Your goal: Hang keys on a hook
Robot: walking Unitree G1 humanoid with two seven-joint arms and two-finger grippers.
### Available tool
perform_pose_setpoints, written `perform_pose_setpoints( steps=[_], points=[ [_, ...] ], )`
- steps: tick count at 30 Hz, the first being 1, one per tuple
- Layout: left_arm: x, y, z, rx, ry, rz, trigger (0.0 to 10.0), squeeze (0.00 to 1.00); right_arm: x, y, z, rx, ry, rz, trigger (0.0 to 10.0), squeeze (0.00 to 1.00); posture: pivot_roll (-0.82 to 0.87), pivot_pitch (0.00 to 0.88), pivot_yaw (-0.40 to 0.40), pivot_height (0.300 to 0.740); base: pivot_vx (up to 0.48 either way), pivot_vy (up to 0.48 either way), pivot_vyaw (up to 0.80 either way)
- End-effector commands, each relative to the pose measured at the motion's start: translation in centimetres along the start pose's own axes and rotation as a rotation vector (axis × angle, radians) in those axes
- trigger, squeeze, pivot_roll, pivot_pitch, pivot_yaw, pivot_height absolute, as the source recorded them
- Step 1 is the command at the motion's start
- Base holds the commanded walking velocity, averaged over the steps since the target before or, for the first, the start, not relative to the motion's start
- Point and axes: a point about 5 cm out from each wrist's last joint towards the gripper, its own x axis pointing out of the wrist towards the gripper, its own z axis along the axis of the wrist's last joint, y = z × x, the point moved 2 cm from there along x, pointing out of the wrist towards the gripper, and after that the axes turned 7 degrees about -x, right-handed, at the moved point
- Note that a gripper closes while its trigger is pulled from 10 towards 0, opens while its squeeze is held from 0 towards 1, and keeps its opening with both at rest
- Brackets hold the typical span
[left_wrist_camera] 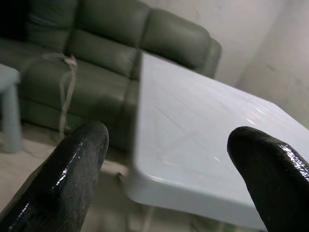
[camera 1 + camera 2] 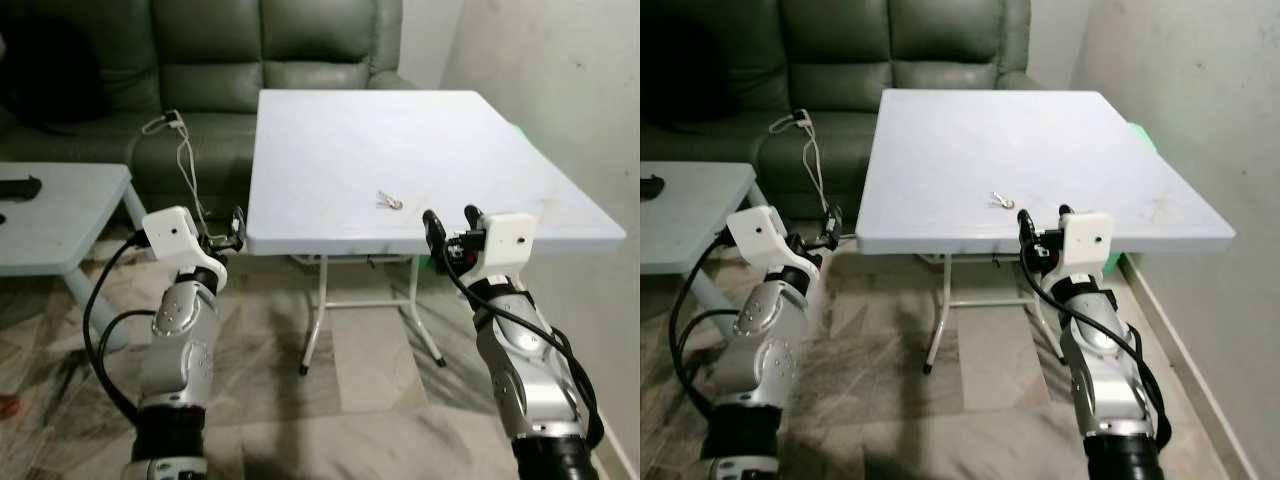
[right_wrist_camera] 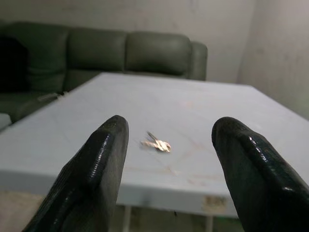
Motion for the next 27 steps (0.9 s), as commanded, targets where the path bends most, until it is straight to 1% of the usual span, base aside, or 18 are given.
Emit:
perform_pose_setpoints(
  steps=[1,3,7,9,11,13,14,15,18,22,27],
  points=[
    [0.1,-0.2,0.5,0.019,-0.014,-0.017,10.0,0.00,-0.1,-0.3,0.1,-0.002,0.002,-0.005,10.0,0.00,-0.02,0.014,-0.050,0.740,0.000,0.000,0.00],
    [0.1,-0.1,0.2,0.003,-0.002,-0.014,10.0,0.00,-0.2,-0.3,-0.1,-0.004,0.006,-0.004,10.0,0.00,-0.02,0.015,-0.051,0.740,0.000,0.000,0.00],
    [0.0,-0.1,0.2,0.009,-0.001,-0.019,10.0,0.00,-0.4,-0.4,-0.3,-0.007,0.016,-0.004,10.0,0.00,-0.01,0.018,-0.050,0.740,0.000,0.000,0.00],
    [-0.1,-0.1,0.1,0.013,0.000,-0.026,10.0,0.00,-0.5,-0.5,-0.5,-0.008,0.021,-0.001,10.0,0.00,-0.01,0.021,-0.051,0.740,0.251,0.000,0.00],
    [-0.4,-0.1,0.0,0.013,0.001,-0.039,10.0,0.00,-0.8,-0.7,-0.7,-0.009,0.028,0.004,10.0,0.00,-0.01,0.021,-0.051,0.740,0.285,0.000,0.00],
    [-0.8,0.0,-0.2,0.039,0.010,-0.055,10.0,0.00,-1.1,-0.8,-0.8,-0.006,0.021,0.019,10.0,0.00,-0.01,0.030,-0.052,0.740,0.354,0.000,0.00],
    [-0.8,0.0,-0.2,0.039,0.010,-0.055,10.0,0.00,-1.1,-0.8,-0.8,-0.006,0.021,0.019,10.0,0.00,-0.01,0.030,-0.052,0.740,0.356,0.000,0.00],
    [-1.3,0.2,-0.6,0.077,0.023,-0.081,10.0,0.00,-1.6,-1.1,-1.0,-0.011,0.016,0.031,10.0,0.00,-0.01,0.035,-0.053,0.740,0.352,0.000,0.00],
    [-1.7,0.5,-1.0,0.102,0.036,-0.091,10.0,0.00,-2.0,-1.4,-1.5,-0.015,0.025,0.030,10.0,0.00,-0.01,0.041,-0.055,0.740,0.351,0.000,0.00],
    [-2.4,1.7,-1.6,0.121,0.057,-0.065,10.0,0.00,-2.4,-2.1,-2.1,-0.030,0.044,0.019,10.0,0.00,0.00,0.052,-0.056,0.740,0.356,0.000,0.00],
    [-2.6,1.9,-1.6,0.118,0.058,-0.060,10.0,0.00,-2.4,-2.3,-2.3,-0.035,0.053,0.017,10.0,0.00,0.00,0.059,-0.059,0.740,0.355,0.000,0.00]
  ],
)
